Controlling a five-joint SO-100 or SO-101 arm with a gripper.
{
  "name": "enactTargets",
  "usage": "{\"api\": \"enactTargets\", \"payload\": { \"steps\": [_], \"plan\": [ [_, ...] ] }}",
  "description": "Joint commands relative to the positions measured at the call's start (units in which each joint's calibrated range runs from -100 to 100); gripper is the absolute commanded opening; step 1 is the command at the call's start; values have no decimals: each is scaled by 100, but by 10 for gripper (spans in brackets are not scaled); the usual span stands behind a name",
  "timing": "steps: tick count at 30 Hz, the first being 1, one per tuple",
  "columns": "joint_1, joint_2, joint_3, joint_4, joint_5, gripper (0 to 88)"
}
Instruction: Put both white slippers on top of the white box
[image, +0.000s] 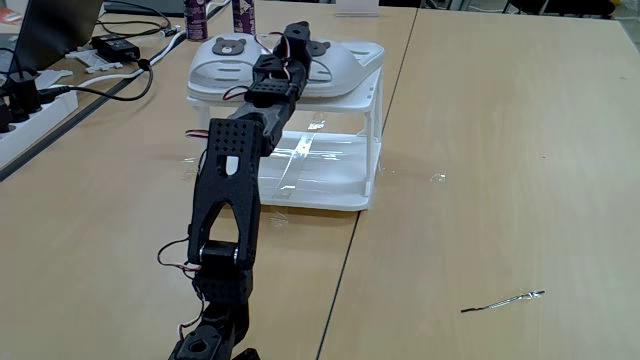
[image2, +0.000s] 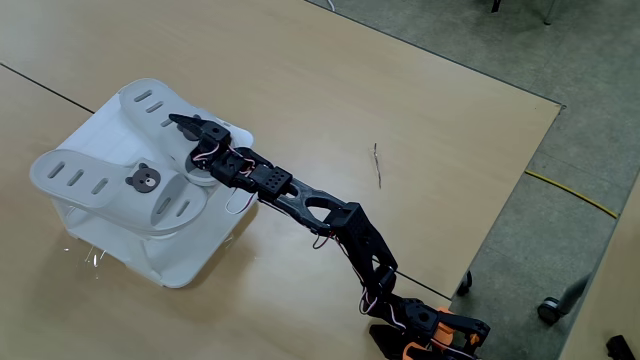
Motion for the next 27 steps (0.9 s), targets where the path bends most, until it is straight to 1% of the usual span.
{"api": "enactTargets", "payload": {
  "steps": [1, 3, 5, 10, 13, 16, 25, 27],
  "plan": [
    [39, -422, -70, -4, 42, 199],
    [39, -709, 146, 376, 42, 200],
    [39, -1003, 354, 531, 42, 200],
    [39, -1643, 877, 548, 42, 205],
    [39, -1769, 904, 548, 42, 253],
    [39, -1861, 976, 557, 42, 254],
    [39, -2644, 2140, 566, 42, 255],
    [39, -2963, 2492, 842, 42, 255]
  ]
}}
